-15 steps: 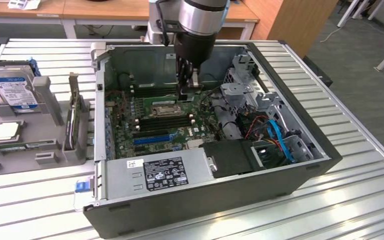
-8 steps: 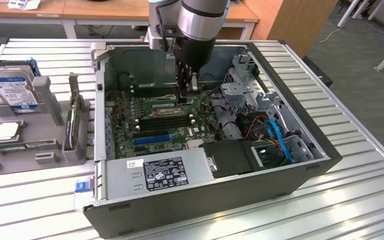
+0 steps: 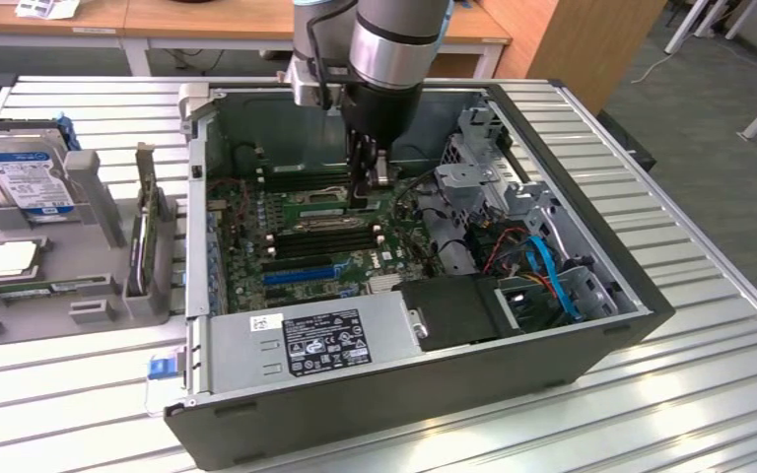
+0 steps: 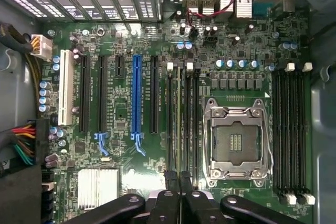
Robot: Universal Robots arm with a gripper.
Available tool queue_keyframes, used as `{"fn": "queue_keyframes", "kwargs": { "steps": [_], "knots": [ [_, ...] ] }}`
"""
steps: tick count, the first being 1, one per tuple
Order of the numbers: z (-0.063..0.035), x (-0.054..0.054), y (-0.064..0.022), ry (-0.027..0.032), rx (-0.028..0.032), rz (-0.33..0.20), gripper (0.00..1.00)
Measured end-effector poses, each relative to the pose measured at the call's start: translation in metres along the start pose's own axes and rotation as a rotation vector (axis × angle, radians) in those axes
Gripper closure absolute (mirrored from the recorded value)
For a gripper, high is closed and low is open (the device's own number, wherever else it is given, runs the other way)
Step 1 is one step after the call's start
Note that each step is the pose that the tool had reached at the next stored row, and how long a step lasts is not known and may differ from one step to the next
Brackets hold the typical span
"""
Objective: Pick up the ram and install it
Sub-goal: 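Insert the ram into the slot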
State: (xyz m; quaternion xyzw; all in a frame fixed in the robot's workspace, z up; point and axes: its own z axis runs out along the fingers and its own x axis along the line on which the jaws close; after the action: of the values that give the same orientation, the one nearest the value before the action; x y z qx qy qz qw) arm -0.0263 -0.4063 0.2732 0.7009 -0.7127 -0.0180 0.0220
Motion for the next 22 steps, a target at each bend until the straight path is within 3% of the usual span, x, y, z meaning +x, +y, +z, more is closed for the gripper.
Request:
{"fn": "queue_keyframes", "kwargs": {
  "steps": [14, 22],
  "knots": [
    [0.0158, 0.0, -0.0006, 0.0002, 0.0002, 0.0, 0.88],
    [0.0168, 0.0, 0.0018, 0.0001, 0.0007, 0.0, 0.88]
  ]
}}
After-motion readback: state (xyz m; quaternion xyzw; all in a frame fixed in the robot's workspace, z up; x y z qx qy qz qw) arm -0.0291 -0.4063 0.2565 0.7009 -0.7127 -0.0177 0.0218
